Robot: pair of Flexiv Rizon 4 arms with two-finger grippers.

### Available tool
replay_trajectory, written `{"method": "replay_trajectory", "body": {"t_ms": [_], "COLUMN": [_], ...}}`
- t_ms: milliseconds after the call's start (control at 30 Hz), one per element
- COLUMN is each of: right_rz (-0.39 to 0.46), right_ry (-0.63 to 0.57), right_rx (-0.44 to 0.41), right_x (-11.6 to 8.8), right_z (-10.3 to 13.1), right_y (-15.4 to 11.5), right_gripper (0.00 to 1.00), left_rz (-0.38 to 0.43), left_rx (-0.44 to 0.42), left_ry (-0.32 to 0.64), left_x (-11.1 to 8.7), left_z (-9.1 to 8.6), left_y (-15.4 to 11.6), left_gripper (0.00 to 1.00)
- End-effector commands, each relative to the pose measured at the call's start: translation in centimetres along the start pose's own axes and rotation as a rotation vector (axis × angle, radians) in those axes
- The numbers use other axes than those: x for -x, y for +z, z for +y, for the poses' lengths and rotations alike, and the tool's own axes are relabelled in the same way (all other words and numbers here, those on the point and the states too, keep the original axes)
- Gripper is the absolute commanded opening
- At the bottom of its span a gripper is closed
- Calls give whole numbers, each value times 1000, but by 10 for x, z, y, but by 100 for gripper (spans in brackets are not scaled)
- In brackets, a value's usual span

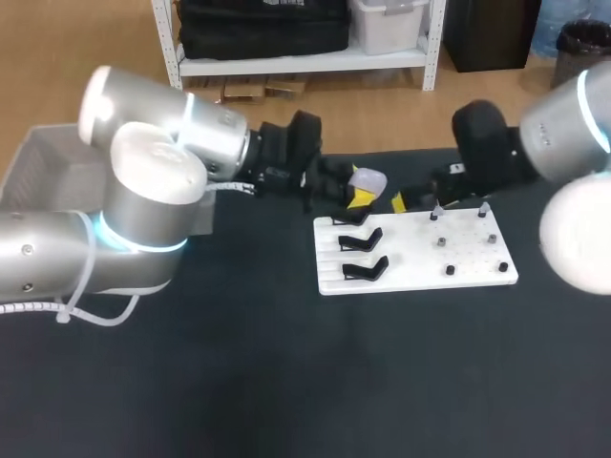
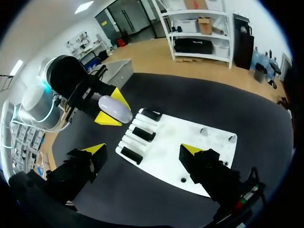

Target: Pick up each earbud case from the left stands, insert the matching earbuds, close the lid, and place the case in the box.

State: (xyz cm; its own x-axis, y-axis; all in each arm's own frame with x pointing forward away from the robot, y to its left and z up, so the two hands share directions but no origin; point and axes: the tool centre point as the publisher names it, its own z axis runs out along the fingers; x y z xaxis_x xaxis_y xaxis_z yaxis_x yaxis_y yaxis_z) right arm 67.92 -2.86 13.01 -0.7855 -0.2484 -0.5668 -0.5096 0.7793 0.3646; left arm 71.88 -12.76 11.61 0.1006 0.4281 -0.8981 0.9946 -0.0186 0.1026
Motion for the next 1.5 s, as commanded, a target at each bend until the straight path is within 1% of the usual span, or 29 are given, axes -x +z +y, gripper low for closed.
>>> {"method": "replay_trajectory", "body": {"t_ms": [33, 400, 700, 867, 900, 933, 1000, 1033, 1067, 1233, 1300, 1333, 1367, 1500], "right_rz": [19, 34, 26, 3, -3, 6, 18, 31, 48, 97, 112, 133, 172, 172], "right_ry": [-4, -14, -8, -8, -11, -17, -31, -40, -50, -67, -71, -75, -68, -68], "right_rx": [45, 70, 61, 38, 21, -14, -76, -113, -151, -274, -307, -341, -419, -419], "right_x": [9, 17, 22, 26, 26, 26, 25, 24, 23, 16, 13, 12, 11, 11], "right_z": [-1, 2, -1, -4, -6, -9, -16, -19, -23, -52, -64, -70, -77, -77], "right_y": [9, 20, 20, 13, 10, 6, -2, -6, -10, -29, -34, -37, -39, -39], "right_gripper": [100, 100, 100, 100, 100, 100, 100, 100, 100, 100, 100, 100, 100, 100], "left_rz": [-7, -10, -14, -23, -32, -54, -126, -142, -144, -245, -295, -300, -316, -345], "left_rx": [-10, -44, -57, -58, -52, -46, -55, -46, -33, -10, -5, -5, -4, 8], "left_ry": [6, 6, 6, -4, -12, -23, -60, -70, -69, -61, -52, -53, -56, -71], "left_x": [0, 0, -2, -5, -6, -7, -8, -8, -8, 1, 5, 6, 8, 12], "left_z": [-2, -12, -18, -20, -20, -19, -16, -13, -11, -5, -2, -1, 1, 6], "left_y": [2, 10, 8, 7, 6, 5, 2, 0, -1, -10, -15, -17, -18, -23], "left_gripper": [0, 0, 0, 0, 0, 0, 0, 0, 0, 0, 0, 0, 0, 0]}}
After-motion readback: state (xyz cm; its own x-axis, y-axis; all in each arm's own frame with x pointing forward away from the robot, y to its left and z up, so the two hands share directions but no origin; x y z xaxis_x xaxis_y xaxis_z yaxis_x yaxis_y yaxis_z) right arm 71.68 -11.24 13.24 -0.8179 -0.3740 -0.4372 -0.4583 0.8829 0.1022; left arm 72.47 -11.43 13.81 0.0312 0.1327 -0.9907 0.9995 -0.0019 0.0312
